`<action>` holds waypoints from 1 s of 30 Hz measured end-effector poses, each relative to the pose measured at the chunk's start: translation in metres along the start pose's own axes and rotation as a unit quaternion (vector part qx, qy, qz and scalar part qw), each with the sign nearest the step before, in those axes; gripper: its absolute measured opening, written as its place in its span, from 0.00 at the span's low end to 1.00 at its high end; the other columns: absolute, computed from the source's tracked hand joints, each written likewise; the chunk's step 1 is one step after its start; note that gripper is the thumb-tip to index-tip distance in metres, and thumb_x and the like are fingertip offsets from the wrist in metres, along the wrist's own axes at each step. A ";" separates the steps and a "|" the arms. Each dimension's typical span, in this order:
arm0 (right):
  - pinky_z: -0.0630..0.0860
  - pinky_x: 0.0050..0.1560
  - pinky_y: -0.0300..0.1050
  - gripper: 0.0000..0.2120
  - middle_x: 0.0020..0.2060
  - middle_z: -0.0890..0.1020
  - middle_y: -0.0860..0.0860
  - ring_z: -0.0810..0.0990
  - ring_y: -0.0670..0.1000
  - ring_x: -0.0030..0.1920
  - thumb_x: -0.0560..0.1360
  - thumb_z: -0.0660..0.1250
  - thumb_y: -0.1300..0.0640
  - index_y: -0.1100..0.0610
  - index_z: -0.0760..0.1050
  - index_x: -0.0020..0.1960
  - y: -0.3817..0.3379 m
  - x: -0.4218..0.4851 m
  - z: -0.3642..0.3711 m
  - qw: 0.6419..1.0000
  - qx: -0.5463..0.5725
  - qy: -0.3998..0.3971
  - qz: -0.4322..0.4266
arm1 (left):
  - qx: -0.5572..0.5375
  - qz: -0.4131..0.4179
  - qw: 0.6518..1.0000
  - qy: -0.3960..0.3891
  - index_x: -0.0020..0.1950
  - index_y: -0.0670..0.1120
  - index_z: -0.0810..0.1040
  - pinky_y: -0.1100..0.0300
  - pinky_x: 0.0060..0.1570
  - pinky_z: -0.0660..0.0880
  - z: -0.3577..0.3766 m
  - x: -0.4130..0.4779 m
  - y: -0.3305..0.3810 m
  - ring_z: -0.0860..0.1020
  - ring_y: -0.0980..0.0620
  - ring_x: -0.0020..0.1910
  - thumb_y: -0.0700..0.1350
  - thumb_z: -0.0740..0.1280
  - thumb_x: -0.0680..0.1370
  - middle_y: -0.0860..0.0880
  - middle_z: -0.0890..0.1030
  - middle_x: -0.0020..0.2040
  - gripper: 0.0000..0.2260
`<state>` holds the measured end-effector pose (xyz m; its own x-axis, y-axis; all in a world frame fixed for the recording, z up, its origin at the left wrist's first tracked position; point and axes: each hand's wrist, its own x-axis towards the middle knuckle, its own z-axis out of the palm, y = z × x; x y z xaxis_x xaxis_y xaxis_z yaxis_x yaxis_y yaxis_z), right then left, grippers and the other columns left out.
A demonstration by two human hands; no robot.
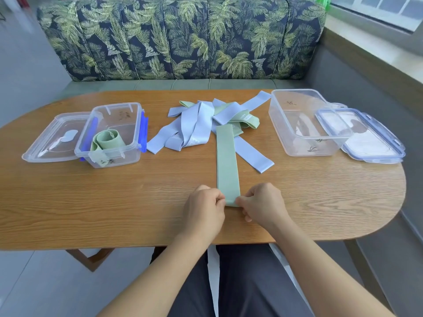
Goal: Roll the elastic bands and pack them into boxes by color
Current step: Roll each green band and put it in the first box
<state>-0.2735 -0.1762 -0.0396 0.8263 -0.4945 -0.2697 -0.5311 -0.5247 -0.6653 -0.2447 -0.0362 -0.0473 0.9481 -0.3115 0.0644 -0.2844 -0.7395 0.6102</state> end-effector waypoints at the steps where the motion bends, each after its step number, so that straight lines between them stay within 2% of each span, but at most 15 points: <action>1: 0.83 0.42 0.53 0.09 0.32 0.84 0.58 0.84 0.59 0.36 0.69 0.69 0.58 0.65 0.80 0.39 0.000 0.000 0.001 1.000 0.003 0.001 0.001 | -0.001 -0.016 1.000 0.002 0.48 0.47 0.84 0.61 0.47 0.73 -0.001 0.001 0.002 0.77 0.54 0.48 0.44 0.67 0.78 0.52 0.79 0.51 0.06; 3: 0.82 0.41 0.53 0.10 0.33 0.84 0.59 0.83 0.59 0.35 0.68 0.68 0.59 0.67 0.80 0.39 0.000 0.001 0.001 1.000 0.011 0.000 -0.004 | -0.005 -0.043 0.999 0.006 0.48 0.48 0.84 0.60 0.47 0.75 -0.002 0.002 0.004 0.77 0.53 0.48 0.45 0.67 0.78 0.52 0.79 0.51 0.05; 8: 0.82 0.42 0.52 0.08 0.33 0.84 0.56 0.83 0.59 0.38 0.69 0.69 0.57 0.61 0.78 0.35 0.003 -0.002 -0.001 1.000 0.019 -0.007 -0.019 | -0.015 -0.063 0.998 0.001 0.47 0.49 0.84 0.59 0.46 0.76 -0.004 0.000 0.005 0.78 0.55 0.47 0.45 0.68 0.77 0.53 0.82 0.48 0.05; 11: 0.81 0.42 0.53 0.11 0.35 0.84 0.59 0.81 0.59 0.35 0.69 0.68 0.56 0.66 0.78 0.36 0.003 -0.001 -0.001 1.000 0.021 -0.006 -0.012 | -0.010 -0.053 0.998 -0.010 0.46 0.48 0.84 0.56 0.47 0.77 -0.006 0.002 0.005 0.78 0.54 0.48 0.45 0.67 0.78 0.53 0.82 0.48 0.06; 14: 0.82 0.41 0.53 0.13 0.36 0.84 0.60 0.78 0.55 0.32 0.69 0.67 0.56 0.67 0.78 0.38 0.002 0.000 0.001 1.000 0.017 -0.007 -0.006 | 0.022 -0.022 0.999 -0.020 0.45 0.47 0.83 0.59 0.45 0.74 -0.007 0.005 0.005 0.76 0.53 0.46 0.45 0.66 0.79 0.52 0.78 0.49 0.07; 17: 0.81 0.40 0.53 0.12 0.36 0.84 0.58 0.82 0.58 0.36 0.69 0.67 0.55 0.66 0.79 0.38 0.000 0.001 0.002 1.000 0.009 0.001 -0.001 | 0.047 0.009 0.999 -0.024 0.46 0.48 0.83 0.62 0.44 0.70 -0.007 0.004 0.004 0.75 0.54 0.46 0.46 0.65 0.80 0.53 0.77 0.50 0.08; 20: 0.80 0.39 0.49 0.12 0.35 0.84 0.56 0.83 0.58 0.39 0.70 0.67 0.54 0.64 0.79 0.38 -0.001 0.000 0.003 1.000 -0.009 0.001 0.005 | 0.026 0.010 1.000 -0.015 0.50 0.49 0.82 0.59 0.47 0.76 -0.008 0.004 0.003 0.77 0.54 0.47 0.46 0.66 0.79 0.53 0.77 0.51 0.06; 22: 0.78 0.36 0.46 0.12 0.35 0.84 0.54 0.82 0.56 0.38 0.71 0.67 0.53 0.63 0.78 0.37 -0.002 0.000 0.003 1.000 -0.019 0.001 0.010 | 0.027 0.006 0.999 -0.016 0.50 0.50 0.81 0.59 0.45 0.76 -0.008 0.005 0.004 0.77 0.55 0.45 0.47 0.65 0.79 0.55 0.77 0.51 0.05; 25: 0.69 0.31 0.41 0.12 0.33 0.80 0.52 0.76 0.53 0.34 0.72 0.66 0.52 0.59 0.74 0.35 -0.005 0.001 0.002 0.999 -0.052 0.008 0.009 | 0.052 0.009 0.998 -0.027 0.48 0.50 0.80 0.60 0.41 0.72 -0.009 0.008 0.005 0.76 0.54 0.43 0.48 0.64 0.80 0.56 0.76 0.49 0.06; 30: 0.65 0.30 0.41 0.13 0.32 0.76 0.50 0.73 0.52 0.34 0.75 0.65 0.51 0.57 0.71 0.35 -0.010 0.000 0.001 0.995 -0.096 0.016 0.003 | 0.063 0.012 0.997 -0.051 0.46 0.48 0.80 0.60 0.40 0.72 -0.013 0.016 0.006 0.76 0.53 0.43 0.47 0.64 0.79 0.53 0.75 0.47 0.07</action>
<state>-0.2679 -0.1704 -0.0335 0.8178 -0.5186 -0.2494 -0.5652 -0.6421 -0.5180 -0.2294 -0.0377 -0.0327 0.9230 -0.3847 -0.0066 -0.3289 -0.7979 0.5051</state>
